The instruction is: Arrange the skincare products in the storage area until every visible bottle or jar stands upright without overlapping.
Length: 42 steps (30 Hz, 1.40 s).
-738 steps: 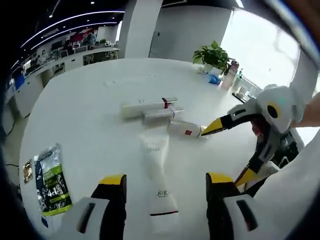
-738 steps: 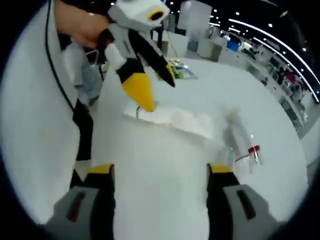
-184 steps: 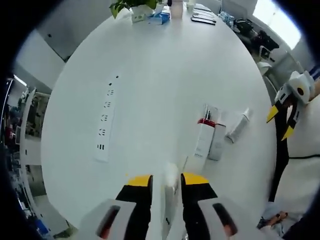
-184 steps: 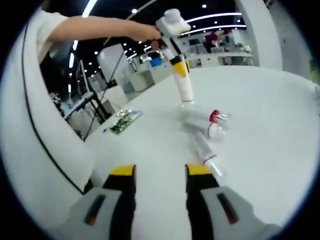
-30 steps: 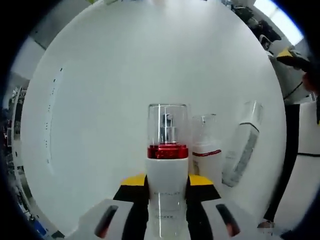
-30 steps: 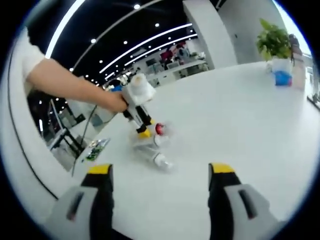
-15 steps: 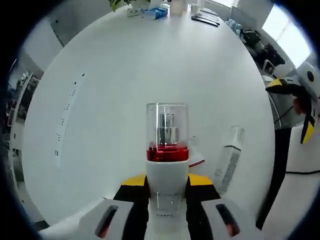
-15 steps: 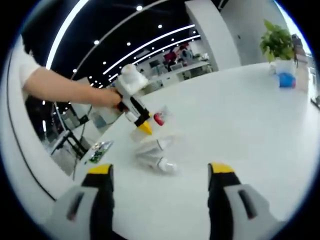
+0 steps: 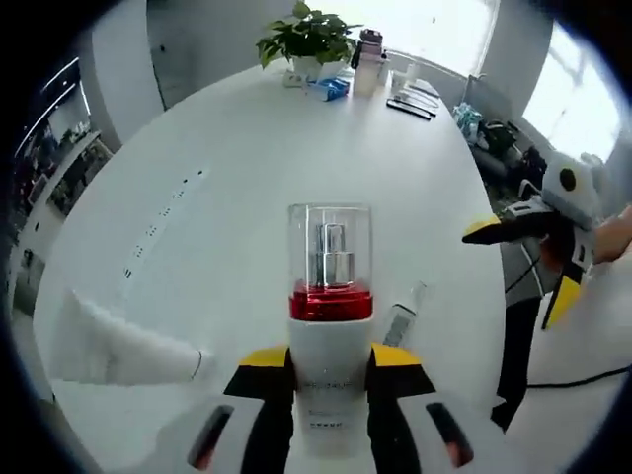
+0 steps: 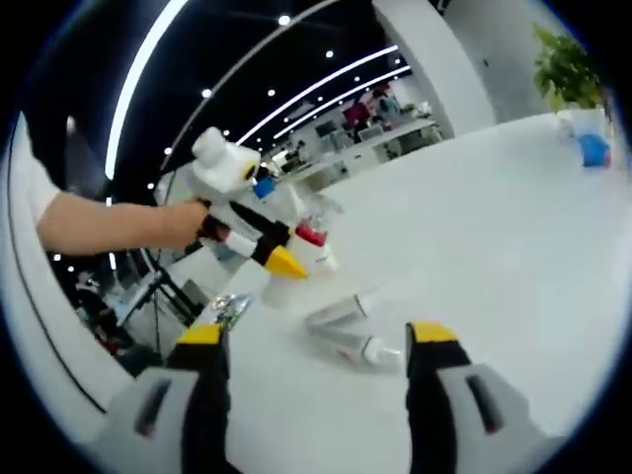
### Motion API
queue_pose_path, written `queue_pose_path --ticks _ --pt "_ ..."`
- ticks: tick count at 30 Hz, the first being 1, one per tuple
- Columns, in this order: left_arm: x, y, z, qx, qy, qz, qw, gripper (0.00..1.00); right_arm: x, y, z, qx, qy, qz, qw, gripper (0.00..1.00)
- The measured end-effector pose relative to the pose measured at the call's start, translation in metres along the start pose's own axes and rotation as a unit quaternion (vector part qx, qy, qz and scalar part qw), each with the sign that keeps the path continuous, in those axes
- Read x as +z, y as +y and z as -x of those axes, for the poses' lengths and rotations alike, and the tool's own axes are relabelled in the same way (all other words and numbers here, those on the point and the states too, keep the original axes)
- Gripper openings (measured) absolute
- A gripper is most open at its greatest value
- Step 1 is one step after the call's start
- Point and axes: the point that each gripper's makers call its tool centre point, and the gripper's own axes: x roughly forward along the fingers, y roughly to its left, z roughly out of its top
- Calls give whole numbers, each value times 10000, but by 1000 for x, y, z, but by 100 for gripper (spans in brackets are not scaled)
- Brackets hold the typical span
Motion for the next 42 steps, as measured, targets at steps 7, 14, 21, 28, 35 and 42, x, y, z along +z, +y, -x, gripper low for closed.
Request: queue_pose_path --ticks 7,14,21,28,35,42 --pt "-13 -26 24 68 -595 300 9978 26 13 23 -20 316 -87 -483 9983 65" --pt "-34 -51 34 44 -899 608 9941 26 25 42 -32 482 -167 -942 9942 60" --pt "-45 -79 40 48 -1121 763 9908 26 24 64 -37 626 -77 -1065 9923 59" --pt "-42 -101 44 152 -1376 719 9878 26 7 79 -44 609 257 -1105 9917 52" --pt "-45 -112 44 186 -1394 538 9886 26 -5 90 -47 656 577 -1122 9898 38" --pt "-53 -111 47 250 -1469 658 9867 26 -7 105 -49 753 782 -1019 9888 28"
